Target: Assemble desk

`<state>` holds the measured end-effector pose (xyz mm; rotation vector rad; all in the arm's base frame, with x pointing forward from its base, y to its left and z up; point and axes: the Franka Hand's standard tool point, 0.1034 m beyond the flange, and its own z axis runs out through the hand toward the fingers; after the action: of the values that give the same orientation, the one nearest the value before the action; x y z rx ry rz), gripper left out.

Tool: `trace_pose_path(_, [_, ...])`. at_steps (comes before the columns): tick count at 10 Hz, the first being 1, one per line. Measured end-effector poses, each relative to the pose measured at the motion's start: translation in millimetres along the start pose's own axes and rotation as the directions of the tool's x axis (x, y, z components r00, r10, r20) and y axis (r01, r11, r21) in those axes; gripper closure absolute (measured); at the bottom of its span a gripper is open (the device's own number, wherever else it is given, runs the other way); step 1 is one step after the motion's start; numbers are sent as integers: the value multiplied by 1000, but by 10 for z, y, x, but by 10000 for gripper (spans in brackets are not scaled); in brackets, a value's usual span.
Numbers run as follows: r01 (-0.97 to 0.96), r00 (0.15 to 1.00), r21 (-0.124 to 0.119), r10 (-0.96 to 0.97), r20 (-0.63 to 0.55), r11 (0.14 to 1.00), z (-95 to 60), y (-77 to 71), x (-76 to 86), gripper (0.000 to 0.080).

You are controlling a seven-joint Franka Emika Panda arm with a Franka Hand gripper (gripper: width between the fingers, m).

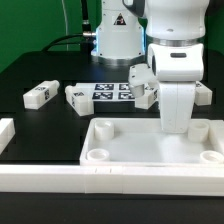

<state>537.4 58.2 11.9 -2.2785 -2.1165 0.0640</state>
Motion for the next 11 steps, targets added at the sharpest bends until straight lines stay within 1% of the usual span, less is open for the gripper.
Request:
trace_pose_path(2, [-1, 1000, 1, 1, 0, 1000, 2, -1, -6, 734])
trace_pose_path(3, [-1, 1000, 1, 1, 0, 1000, 3, -1, -8, 552])
trace_pose_path(4, [-2, 1000, 1, 2, 0, 1000, 4, -2, -11, 417])
trace_pose_path(5, [-2, 1000, 1, 2, 0, 1000, 5, -2, -12, 417])
trace_pose_path(6, [-5, 1000, 0, 5, 0, 1000, -2, -1, -21, 238])
trace_pose_path(7, [-14, 1000, -7, 14, 0, 1000, -68, -1, -58, 177])
trace_pose_path(8, [-35, 999, -13, 35, 2, 999, -146, -29, -77, 177])
trace_pose_path(9, [-56, 998, -22, 56, 3, 998, -237, -55, -74, 155])
trace_pose_path(11, [-111, 994, -43, 112, 4, 993, -437, -122, -58, 151])
